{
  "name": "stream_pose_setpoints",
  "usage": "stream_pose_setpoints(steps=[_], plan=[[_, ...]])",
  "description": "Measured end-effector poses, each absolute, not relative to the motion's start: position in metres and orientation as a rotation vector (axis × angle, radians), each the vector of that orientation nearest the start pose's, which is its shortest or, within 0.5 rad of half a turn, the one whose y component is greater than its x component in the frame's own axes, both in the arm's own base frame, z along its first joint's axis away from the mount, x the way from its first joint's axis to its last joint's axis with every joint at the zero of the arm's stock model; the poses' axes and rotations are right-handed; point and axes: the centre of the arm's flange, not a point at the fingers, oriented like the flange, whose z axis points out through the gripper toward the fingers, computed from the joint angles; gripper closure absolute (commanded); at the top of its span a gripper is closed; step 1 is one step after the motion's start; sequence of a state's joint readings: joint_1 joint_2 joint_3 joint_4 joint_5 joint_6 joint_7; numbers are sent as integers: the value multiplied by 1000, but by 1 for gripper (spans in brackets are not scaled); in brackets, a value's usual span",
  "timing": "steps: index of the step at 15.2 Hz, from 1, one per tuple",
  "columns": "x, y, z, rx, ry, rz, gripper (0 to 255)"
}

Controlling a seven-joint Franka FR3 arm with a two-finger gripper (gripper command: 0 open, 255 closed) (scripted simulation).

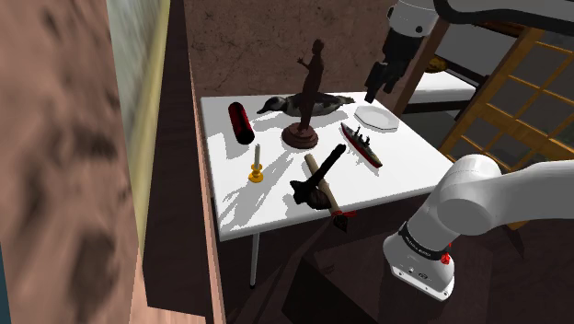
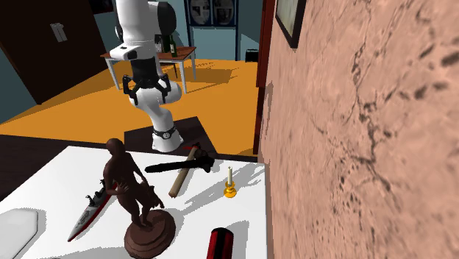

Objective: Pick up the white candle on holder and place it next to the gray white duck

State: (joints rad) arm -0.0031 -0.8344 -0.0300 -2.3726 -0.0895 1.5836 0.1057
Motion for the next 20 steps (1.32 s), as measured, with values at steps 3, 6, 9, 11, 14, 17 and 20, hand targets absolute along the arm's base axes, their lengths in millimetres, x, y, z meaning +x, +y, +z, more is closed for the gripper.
stream_pose_setpoints(steps=[3,6,9,11,14,17,20], plan=[[305,-12,591,-3196,209,-73,0],[328,6,574,-3189,213,-65,0],[356,30,555,-3182,216,-58,0],[376,43,542,-3177,218,-53,0],[401,64,522,-3169,223,-45,0],[428,87,505,-3160,225,-39,0],[453,105,484,-3153,229,-32,0]])
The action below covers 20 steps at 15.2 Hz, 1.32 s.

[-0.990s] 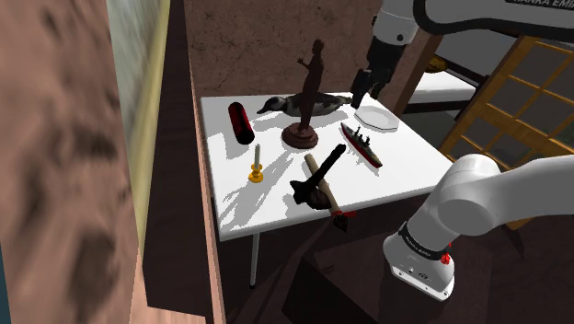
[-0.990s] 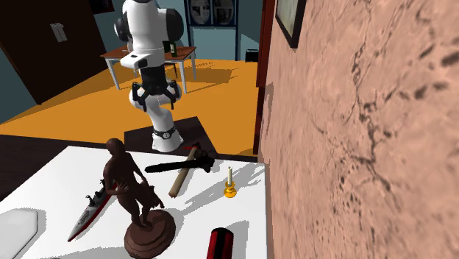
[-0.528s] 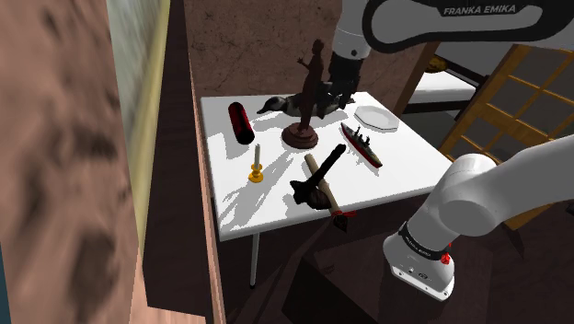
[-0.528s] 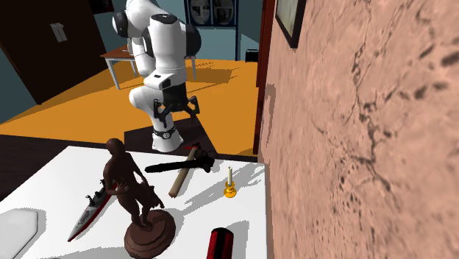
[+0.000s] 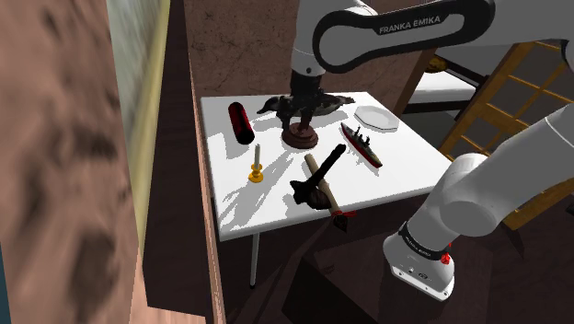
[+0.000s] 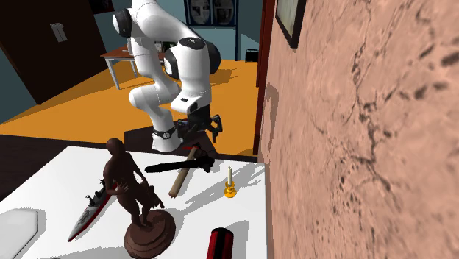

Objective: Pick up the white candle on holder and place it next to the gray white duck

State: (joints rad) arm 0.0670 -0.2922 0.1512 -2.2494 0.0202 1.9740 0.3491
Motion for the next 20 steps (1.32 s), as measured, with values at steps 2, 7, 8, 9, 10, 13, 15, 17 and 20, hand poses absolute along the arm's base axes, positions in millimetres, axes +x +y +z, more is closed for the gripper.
stream_pose_setpoints(steps=[2,7,8,9,10,13,15,17,20], plan=[[470,122,471,-3148,231,-26,0],[513,156,438,-3134,236,-14,0],[520,161,432,-3132,238,-11,0],[527,171,424,-3130,238,-10,0],[533,175,418,-3128,238,-8,0],[537,179,404,-3126,240,-7,0],[539,180,393,-3126,241,-6,0],[538,180,384,-3126,240,-6,0],[538,180,380,-3126,240,-7,0]])
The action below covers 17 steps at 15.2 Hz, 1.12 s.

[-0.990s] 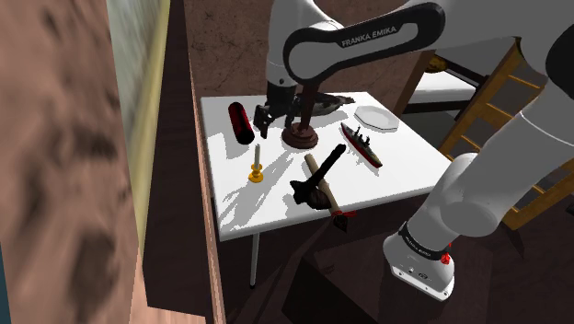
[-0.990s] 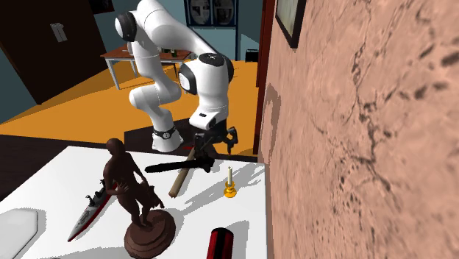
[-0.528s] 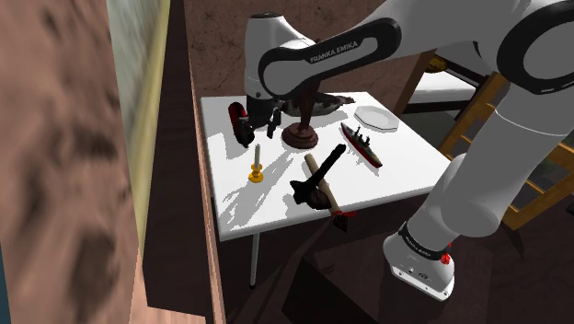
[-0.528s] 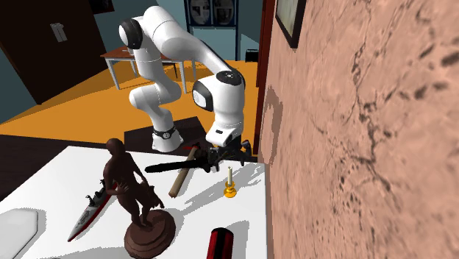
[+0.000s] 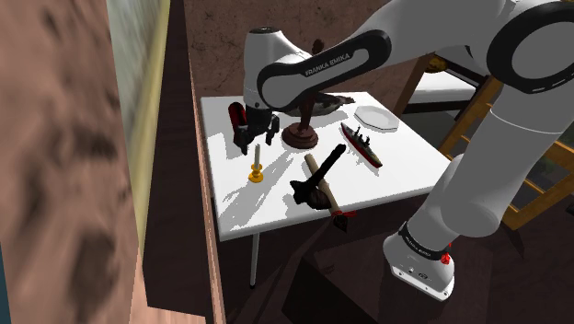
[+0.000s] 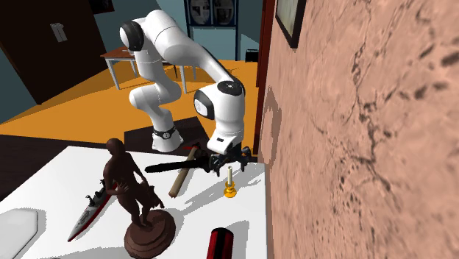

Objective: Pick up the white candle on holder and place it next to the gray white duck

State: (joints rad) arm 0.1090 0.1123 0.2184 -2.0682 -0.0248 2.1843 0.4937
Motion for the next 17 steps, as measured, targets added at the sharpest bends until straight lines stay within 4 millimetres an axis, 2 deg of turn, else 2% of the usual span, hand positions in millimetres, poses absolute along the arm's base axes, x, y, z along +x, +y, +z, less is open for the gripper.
stream_pose_setpoints(steps=[3,4,14,17], plan=[[538,180,380,-3126,240,-7,0],[538,180,380,-3126,240,-7,255],[538,180,380,-3126,240,-8,255],[538,180,391,-3126,240,-8,255]])
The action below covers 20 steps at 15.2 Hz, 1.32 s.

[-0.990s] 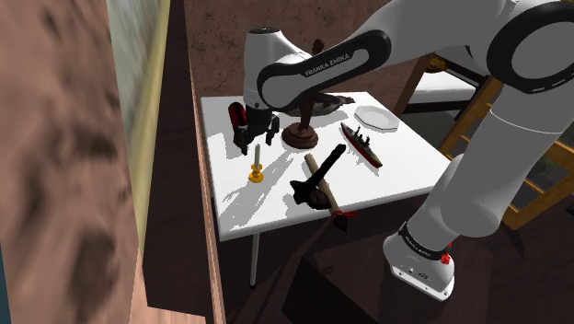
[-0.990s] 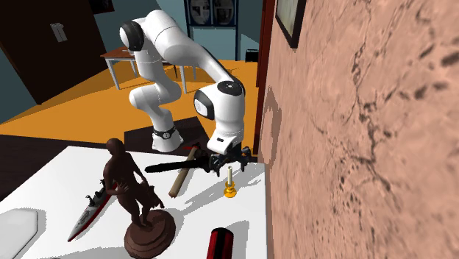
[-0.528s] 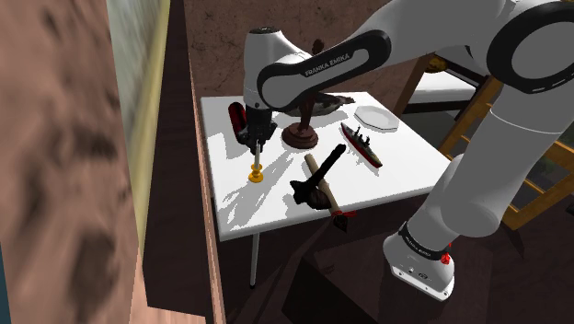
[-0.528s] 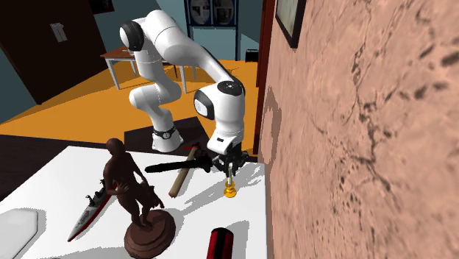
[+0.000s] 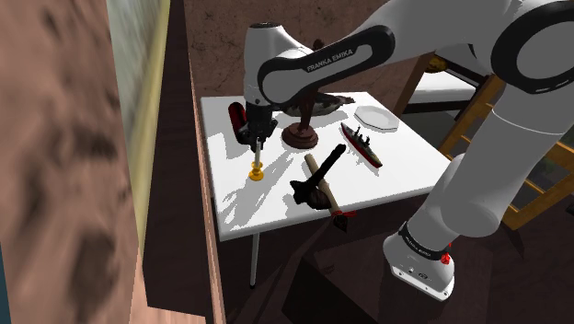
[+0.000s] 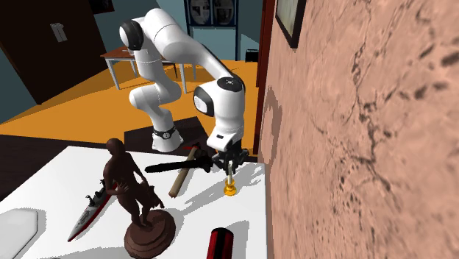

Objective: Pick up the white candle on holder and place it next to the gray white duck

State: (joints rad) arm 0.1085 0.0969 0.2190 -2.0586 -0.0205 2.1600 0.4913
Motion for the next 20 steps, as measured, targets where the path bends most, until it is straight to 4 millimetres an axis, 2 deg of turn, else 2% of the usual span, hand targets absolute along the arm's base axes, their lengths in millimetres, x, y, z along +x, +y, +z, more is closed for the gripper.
stream_pose_setpoints(steps=[20], plan=[[540,181,495,-3126,240,-8,255]])
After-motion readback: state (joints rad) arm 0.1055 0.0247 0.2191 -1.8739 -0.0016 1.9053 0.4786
